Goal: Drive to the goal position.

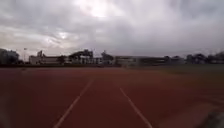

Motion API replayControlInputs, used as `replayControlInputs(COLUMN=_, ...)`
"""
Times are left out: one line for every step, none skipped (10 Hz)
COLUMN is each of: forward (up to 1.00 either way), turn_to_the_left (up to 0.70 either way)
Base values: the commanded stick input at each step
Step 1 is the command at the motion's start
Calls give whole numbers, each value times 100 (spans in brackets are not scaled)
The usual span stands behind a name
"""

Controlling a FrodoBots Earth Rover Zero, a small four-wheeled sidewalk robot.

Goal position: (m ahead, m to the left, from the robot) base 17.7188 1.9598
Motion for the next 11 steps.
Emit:
replayControlInputs(forward=70, turn_to_the_left=0)
replayControlInputs(forward=70, turn_to_the_left=0)
replayControlInputs(forward=70, turn_to_the_left=0)
replayControlInputs(forward=70, turn_to_the_left=0)
replayControlInputs(forward=70, turn_to_the_left=0)
replayControlInputs(forward=70, turn_to_the_left=0)
replayControlInputs(forward=70, turn_to_the_left=0)
replayControlInputs(forward=70, turn_to_the_left=0)
replayControlInputs(forward=70, turn_to_the_left=0)
replayControlInputs(forward=70, turn_to_the_left=0)
replayControlInputs(forward=70, turn_to_the_left=0)
